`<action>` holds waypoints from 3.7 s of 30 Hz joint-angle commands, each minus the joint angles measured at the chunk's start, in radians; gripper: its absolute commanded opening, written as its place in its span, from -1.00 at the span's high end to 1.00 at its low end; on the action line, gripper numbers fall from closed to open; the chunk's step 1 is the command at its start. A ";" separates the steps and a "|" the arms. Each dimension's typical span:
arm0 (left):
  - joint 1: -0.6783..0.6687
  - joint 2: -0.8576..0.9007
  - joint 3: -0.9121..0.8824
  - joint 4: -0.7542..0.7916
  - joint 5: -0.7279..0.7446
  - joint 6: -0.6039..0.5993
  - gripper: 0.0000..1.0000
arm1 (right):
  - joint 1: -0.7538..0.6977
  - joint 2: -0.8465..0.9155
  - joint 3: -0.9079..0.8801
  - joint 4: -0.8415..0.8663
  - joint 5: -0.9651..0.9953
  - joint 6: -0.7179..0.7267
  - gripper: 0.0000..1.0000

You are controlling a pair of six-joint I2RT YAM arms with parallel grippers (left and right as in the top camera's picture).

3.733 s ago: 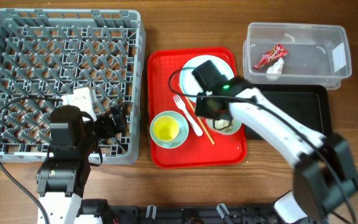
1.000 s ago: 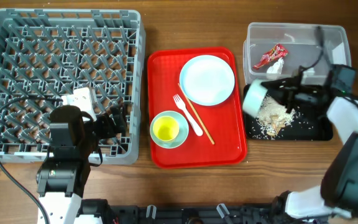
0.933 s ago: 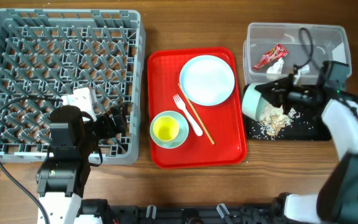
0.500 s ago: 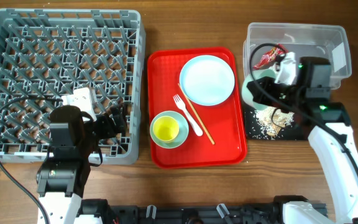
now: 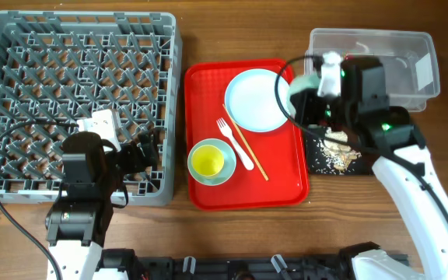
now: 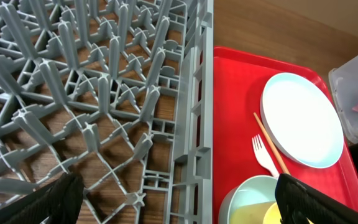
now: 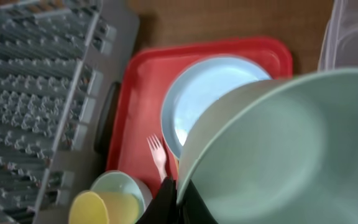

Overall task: Sort waste into correct bins and load items into the dishwasher rack
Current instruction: 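Return the empty bowl onto the light-blue plate on the red tray, then grasp the yellow cup from the blue bowl and lift it left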

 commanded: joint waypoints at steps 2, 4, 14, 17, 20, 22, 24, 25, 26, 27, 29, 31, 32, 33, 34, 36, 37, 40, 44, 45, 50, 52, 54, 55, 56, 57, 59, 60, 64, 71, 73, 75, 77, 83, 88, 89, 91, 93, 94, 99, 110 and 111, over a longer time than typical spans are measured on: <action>0.005 0.003 0.019 0.003 0.012 -0.005 -1.00 | 0.068 0.156 0.221 -0.080 0.123 -0.053 0.92; 0.005 0.003 0.019 0.003 0.012 -0.005 -1.00 | 0.085 0.237 0.288 -0.114 0.123 -0.066 0.91; 0.005 0.003 0.019 0.003 0.012 -0.005 -1.00 | 0.154 0.591 0.361 -0.102 0.153 -0.048 0.92; 0.005 0.003 0.019 0.003 0.012 -0.005 -1.00 | 0.168 0.659 0.361 -0.095 0.152 -0.034 0.91; 0.005 0.003 0.019 0.003 0.012 -0.005 -1.00 | 0.180 0.694 0.361 -0.092 0.152 -0.023 0.91; 0.005 0.003 0.019 0.003 0.012 -0.005 -1.00 | 0.183 0.694 0.361 -0.089 0.152 -0.024 0.80; 0.005 0.003 0.019 0.003 0.012 -0.005 -1.00 | 0.185 0.684 0.361 -0.092 0.148 -0.024 0.57; 0.005 0.003 0.019 0.003 0.012 -0.005 -1.00 | 0.185 0.677 0.361 -0.099 0.141 -0.023 0.52; 0.005 0.003 0.019 0.003 0.012 -0.005 -1.00 | 0.185 0.668 0.361 -0.107 0.127 -0.023 0.46; 0.005 0.003 0.019 0.003 0.012 -0.005 -1.00 | 0.185 0.656 0.361 -0.114 0.113 -0.024 0.37; 0.005 0.003 0.019 0.003 0.012 -0.005 -1.00 | 0.185 0.623 0.362 -0.131 0.094 -0.023 0.29; 0.005 0.003 0.019 0.003 0.012 -0.005 -1.00 | 0.185 0.577 0.362 -0.154 0.071 -0.016 0.25; 0.005 0.003 0.019 0.003 0.012 -0.005 -1.00 | 0.185 0.550 0.362 -0.164 0.042 -0.015 0.24; 0.005 0.003 0.019 0.003 0.012 -0.005 -1.00 | 0.185 0.521 0.362 -0.174 -0.001 -0.016 0.23; 0.005 0.003 0.019 0.003 0.012 -0.005 -1.00 | 0.185 0.500 0.362 -0.181 -0.033 -0.015 0.22; 0.005 0.003 0.019 0.003 0.012 -0.005 -1.00 | 0.188 0.450 0.362 -0.211 -0.091 -0.016 0.21; 0.005 0.003 0.019 0.003 0.012 -0.005 -1.00 | 0.194 0.431 0.362 -0.231 -0.102 -0.017 0.21; 0.005 0.003 0.019 0.003 0.012 -0.005 -1.00 | 0.233 0.406 0.362 -0.297 -0.104 -0.020 0.17; 0.005 0.003 0.019 0.003 0.012 -0.005 -1.00 | 0.319 0.422 0.351 -0.356 -0.084 -0.023 0.14; 0.005 0.003 0.019 0.003 0.012 -0.005 -1.00 | 0.342 0.428 0.341 -0.356 -0.072 -0.022 0.09; 0.005 0.003 0.019 0.003 0.012 -0.005 -1.00 | 0.440 0.472 0.285 -0.351 0.014 0.063 0.07; 0.005 0.003 0.019 0.003 0.012 -0.005 -1.00 | 0.465 0.499 0.270 -0.345 0.055 0.105 0.07; 0.005 0.003 0.019 0.003 0.012 -0.005 -1.00 | 0.478 0.517 0.263 -0.336 0.078 0.133 0.07; 0.005 0.003 0.019 0.003 0.012 -0.005 -1.00 | 0.483 0.533 0.262 -0.330 0.090 0.152 0.07; 0.005 0.003 0.019 0.003 0.012 -0.005 -1.00 | 0.485 0.542 0.262 -0.325 0.095 0.163 0.07; 0.005 0.003 0.019 0.003 0.012 -0.005 -1.00 | 0.486 0.558 0.262 -0.316 0.100 0.167 0.08; 0.005 0.003 0.019 0.003 0.012 -0.005 -1.00 | 0.486 0.583 0.262 -0.305 0.100 0.169 0.09; 0.005 0.003 0.019 0.003 0.012 -0.005 -1.00 | 0.486 0.601 0.262 -0.302 0.100 0.179 0.20; 0.005 0.003 0.019 0.003 0.012 -0.005 -1.00 | 0.486 0.644 0.262 -0.299 0.096 0.186 0.68; 0.005 0.003 0.019 0.003 0.012 -0.005 -1.00 | 0.462 0.625 0.303 -0.323 0.122 0.189 0.91; 0.005 0.003 0.019 0.003 0.012 -0.005 -1.00 | 0.440 0.596 0.338 -0.350 0.133 0.182 0.92; 0.005 0.003 0.019 0.003 0.012 -0.005 -1.00 | 0.411 0.556 0.373 -0.377 0.151 0.182 0.91; 0.005 0.003 0.019 0.003 0.012 -0.005 -1.00 | 0.371 0.505 0.407 -0.398 0.160 0.178 0.91; 0.005 0.005 0.019 0.040 0.108 -0.023 -1.00 | 0.218 0.362 0.430 -0.400 0.126 0.191 0.91; 0.005 0.063 0.019 0.147 0.282 -0.148 -1.00 | 0.083 0.360 0.425 -0.357 -0.154 0.191 0.91; 0.005 0.085 0.019 0.178 0.335 -0.157 -1.00 | 0.071 0.364 0.425 -0.348 -0.211 0.173 0.92; 0.005 0.137 0.019 0.257 0.497 -0.158 -1.00 | 0.054 0.373 0.425 -0.327 -0.352 0.125 0.91; 0.005 0.193 0.019 0.355 0.678 -0.185 -1.00 | 0.054 0.383 0.424 -0.320 -0.454 0.090 0.91; 0.005 0.221 0.019 0.412 0.764 -0.202 -1.00 | 0.055 0.386 0.425 -0.320 -0.501 0.070 0.91; 0.005 0.350 0.019 0.710 1.043 -0.326 -0.98 | 0.061 0.391 0.425 -0.320 -0.719 0.007 0.91; 0.005 0.395 0.019 1.088 1.141 -0.544 -1.00 | 0.061 0.391 0.425 -0.320 -0.939 -0.008 0.91; 0.005 0.395 0.020 1.129 1.159 -0.558 -1.00 | 0.061 0.391 0.425 -0.320 -0.942 -0.007 0.91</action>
